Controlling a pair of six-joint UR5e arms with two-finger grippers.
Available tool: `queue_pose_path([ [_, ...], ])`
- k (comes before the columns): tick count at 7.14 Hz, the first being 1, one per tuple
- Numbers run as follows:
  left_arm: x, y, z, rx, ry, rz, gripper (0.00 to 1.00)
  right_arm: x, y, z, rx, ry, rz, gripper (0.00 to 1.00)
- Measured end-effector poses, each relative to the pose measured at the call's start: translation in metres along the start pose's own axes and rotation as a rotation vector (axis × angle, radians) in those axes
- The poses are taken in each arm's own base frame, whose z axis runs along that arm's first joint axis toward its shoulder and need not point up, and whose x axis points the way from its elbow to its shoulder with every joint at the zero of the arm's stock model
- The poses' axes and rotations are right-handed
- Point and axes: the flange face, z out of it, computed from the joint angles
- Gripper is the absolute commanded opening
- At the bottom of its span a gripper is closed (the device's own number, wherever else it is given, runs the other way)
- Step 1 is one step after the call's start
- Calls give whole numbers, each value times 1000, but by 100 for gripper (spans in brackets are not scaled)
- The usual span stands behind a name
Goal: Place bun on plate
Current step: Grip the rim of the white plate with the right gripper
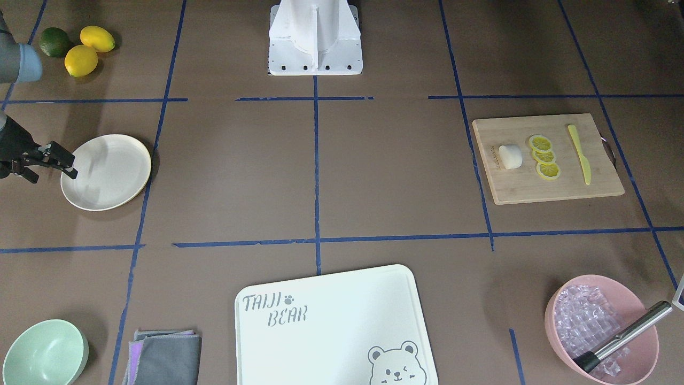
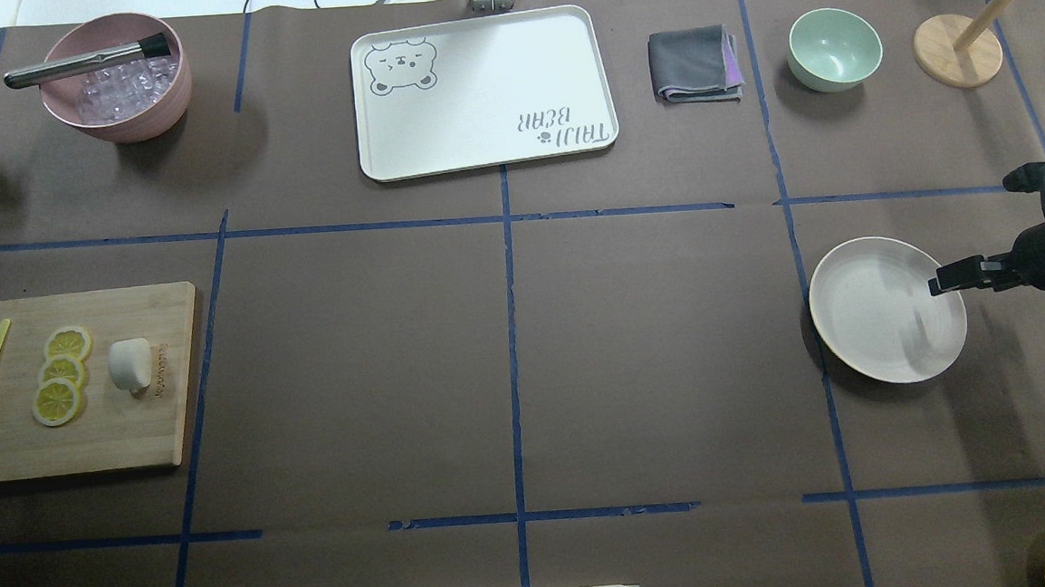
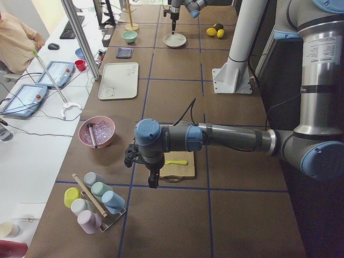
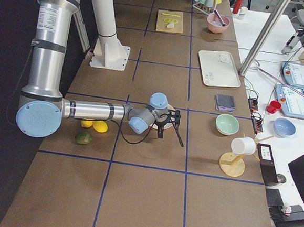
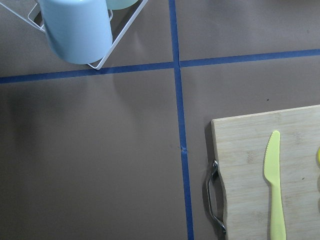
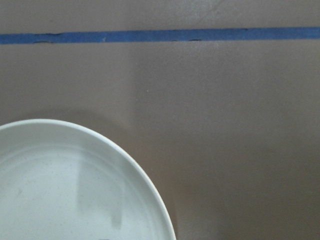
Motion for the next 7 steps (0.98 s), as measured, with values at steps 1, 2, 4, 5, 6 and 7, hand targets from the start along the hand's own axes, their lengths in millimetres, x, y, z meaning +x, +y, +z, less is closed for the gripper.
queue_pose_path([
  [1, 0, 0, 0, 0, 0, 0, 100, -2, 8, 7, -12, -1, -3, 44],
  [2, 0, 0, 0, 0, 0, 0, 100, -2, 12, 9, -20, -2, -5, 11],
  [4, 0, 0, 0, 0, 0, 0, 100, -4, 15, 7, -29, -11, -9, 3],
  [5, 0, 0, 0, 1, 0, 1, 100, -7, 16, 4, -29, -19, -13, 2],
  [6, 0, 0, 0, 1, 0, 1, 100, -10, 17, 0, -27, -28, -17, 0],
  [7, 0, 0, 0, 1, 0, 1, 100, -15, 16, -3, -22, -36, -23, 0],
])
